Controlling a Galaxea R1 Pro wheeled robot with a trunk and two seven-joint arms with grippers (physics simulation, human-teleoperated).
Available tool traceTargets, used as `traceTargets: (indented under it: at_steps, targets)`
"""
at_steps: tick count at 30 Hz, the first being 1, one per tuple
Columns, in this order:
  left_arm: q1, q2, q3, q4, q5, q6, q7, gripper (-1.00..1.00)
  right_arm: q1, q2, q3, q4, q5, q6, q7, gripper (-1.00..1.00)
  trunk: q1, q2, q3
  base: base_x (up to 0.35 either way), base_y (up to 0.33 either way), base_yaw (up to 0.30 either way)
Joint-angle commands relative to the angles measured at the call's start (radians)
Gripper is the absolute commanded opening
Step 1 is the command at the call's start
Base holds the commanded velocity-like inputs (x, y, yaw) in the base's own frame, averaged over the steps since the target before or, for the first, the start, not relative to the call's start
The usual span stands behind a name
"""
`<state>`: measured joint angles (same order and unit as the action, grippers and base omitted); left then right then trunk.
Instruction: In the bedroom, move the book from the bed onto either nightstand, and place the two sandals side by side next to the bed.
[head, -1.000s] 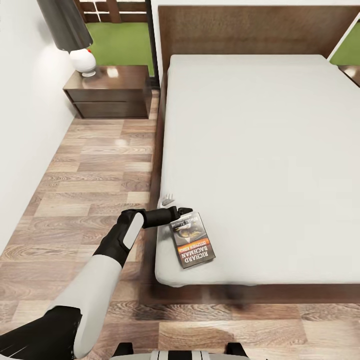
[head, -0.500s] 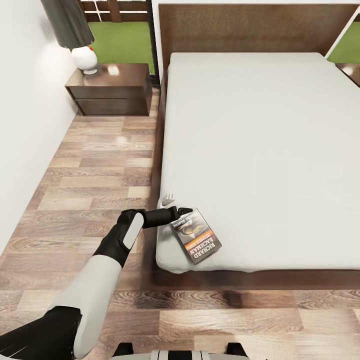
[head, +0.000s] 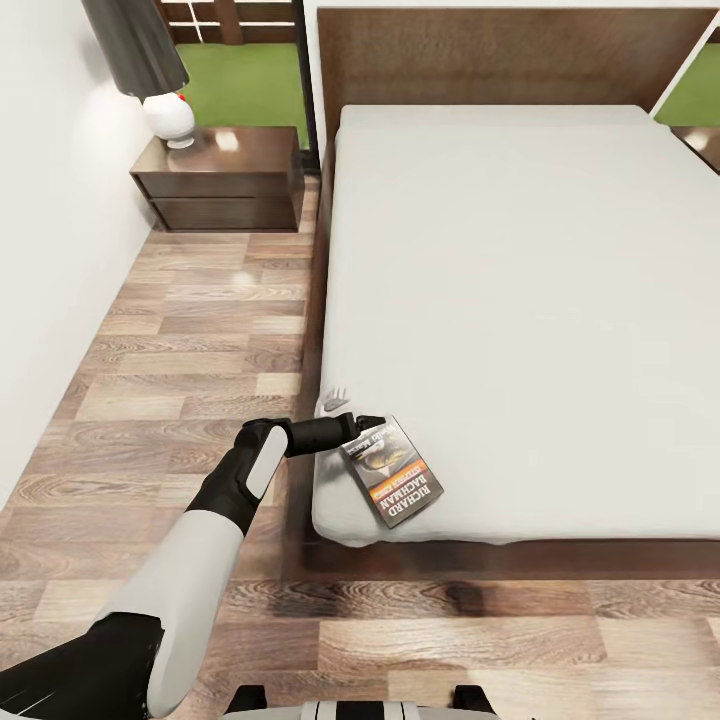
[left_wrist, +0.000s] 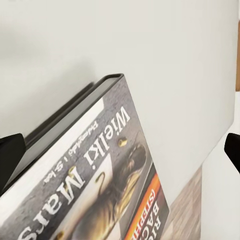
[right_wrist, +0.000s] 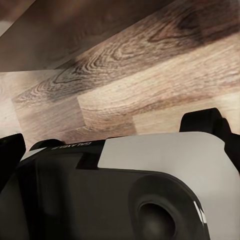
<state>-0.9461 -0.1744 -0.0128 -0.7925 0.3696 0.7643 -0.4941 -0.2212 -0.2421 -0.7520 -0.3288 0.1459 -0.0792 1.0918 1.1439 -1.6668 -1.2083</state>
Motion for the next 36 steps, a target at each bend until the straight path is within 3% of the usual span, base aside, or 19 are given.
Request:
traceTargets:
  at_steps: [1, 22, 36]
  targets:
    - [0.0, 0.0, 0.001, -0.001, 0.003, 0.006, 0.0, 1.0, -0.001, 0.0, -0.007, 0.001, 0.011, -0.008, 0.003, 1.0, 0.0, 0.0, 0.0, 0.0, 0.0, 0.0]
    - [0.0, 0.0, 0.0, -0.001, 0.003, 0.006, 0.0, 1.0, -0.001, 0.0, -0.007, 0.001, 0.01, -0.008, 0.003, 1.0, 0.0, 0.0, 0.0, 0.0, -0.018, 0.0]
    - [0.001, 0.0, 0.0, -0.001, 0.003, 0.006, 0.0, 1.0, -0.001, 0.0, -0.007, 0.001, 0.009, -0.008, 0.005, 1.0, 0.0, 0.0, 0.0, 0.0, -0.119, 0.0]
